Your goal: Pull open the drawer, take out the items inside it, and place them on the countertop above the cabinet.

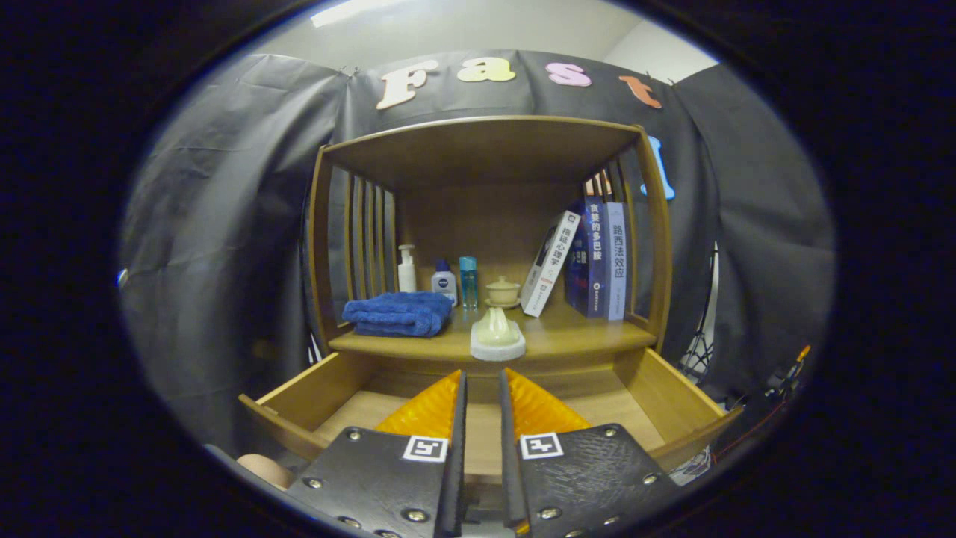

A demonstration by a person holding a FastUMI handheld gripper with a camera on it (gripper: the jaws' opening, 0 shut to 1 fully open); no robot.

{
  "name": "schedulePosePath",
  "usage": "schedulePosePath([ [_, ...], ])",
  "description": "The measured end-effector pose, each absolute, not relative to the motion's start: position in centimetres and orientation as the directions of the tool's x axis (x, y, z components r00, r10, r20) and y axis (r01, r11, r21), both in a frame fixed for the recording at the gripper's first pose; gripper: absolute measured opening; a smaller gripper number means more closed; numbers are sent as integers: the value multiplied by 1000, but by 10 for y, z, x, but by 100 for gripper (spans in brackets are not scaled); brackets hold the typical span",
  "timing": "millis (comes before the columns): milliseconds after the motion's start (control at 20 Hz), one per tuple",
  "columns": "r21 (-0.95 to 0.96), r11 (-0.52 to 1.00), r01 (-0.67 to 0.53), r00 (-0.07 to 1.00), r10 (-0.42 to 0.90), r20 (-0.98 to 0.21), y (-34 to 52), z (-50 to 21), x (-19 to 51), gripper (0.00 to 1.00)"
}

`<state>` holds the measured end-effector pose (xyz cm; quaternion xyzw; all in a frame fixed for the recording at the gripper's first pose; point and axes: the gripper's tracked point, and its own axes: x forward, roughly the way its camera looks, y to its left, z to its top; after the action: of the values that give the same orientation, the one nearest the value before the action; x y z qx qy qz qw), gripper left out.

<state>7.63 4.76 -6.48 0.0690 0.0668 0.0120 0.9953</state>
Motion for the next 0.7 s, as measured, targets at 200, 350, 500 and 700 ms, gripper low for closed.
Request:
schedulePosePath([
  [200,126,992,5,990,13,-140,48,-80,50,21],
  [350,110,994,11,985,8,-172,52,-99,34,23],
  [500,105,994,16,979,6,-206,58,-115,23,31],
  [700,96,995,10,971,13,-238,64,-132,18,50],
])
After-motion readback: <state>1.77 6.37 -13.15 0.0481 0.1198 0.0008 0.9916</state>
